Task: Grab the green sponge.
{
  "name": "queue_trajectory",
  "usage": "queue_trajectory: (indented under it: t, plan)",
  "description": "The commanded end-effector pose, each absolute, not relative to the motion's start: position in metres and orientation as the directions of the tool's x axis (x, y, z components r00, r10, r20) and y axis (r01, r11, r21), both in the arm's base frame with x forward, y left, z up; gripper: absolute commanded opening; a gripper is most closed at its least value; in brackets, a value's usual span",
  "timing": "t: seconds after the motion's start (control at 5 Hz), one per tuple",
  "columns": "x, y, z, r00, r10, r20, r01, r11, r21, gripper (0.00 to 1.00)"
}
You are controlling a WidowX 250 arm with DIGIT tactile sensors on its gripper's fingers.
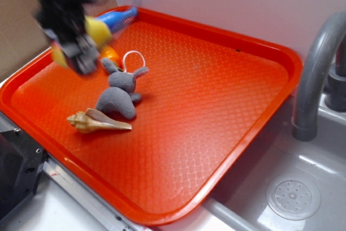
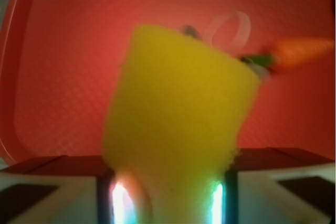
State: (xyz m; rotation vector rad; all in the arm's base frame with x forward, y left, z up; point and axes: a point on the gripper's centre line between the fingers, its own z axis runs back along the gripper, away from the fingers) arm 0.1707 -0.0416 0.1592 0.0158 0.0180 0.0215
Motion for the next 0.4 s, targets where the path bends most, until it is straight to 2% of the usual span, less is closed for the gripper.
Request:
queue_trajectory:
  t: [0.0,0.2]
  plan:
    - [0.1494,-0.0091,0.2126,0.980,0.171,0.101,-0.172,0.985,-0.004,0.00]
    - [0.1554,-0.0112,0.2079,0.993,0.090,0.076,-0.089,0.996,-0.015,0.00]
